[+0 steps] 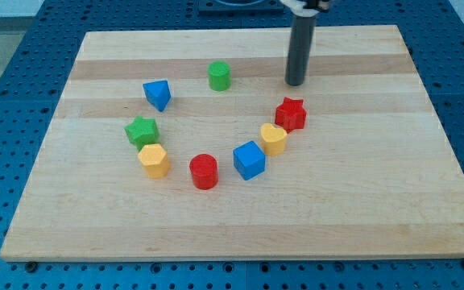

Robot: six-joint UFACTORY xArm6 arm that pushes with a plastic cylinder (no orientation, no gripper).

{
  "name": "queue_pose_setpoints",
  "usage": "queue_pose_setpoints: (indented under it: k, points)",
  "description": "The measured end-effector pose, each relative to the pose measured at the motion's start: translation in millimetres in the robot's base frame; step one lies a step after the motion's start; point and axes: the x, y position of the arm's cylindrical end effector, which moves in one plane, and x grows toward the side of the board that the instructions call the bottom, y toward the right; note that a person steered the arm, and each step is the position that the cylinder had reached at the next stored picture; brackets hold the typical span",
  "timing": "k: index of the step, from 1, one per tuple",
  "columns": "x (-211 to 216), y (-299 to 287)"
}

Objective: Push the green circle a bit left

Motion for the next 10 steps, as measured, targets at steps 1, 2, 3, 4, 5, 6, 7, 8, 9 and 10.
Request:
queue_pose_setpoints:
  k: [1,2,3,4,5,6,7,8,9,10]
  points:
    - [0,-38]
    - [0,-58]
    - [0,-61]
    - [0,-64]
    - [-2,-68]
    - [-5,-76]
    - [-8,-93]
    - [-8,-110]
    - [-8,-111]
    - [-8,-111]
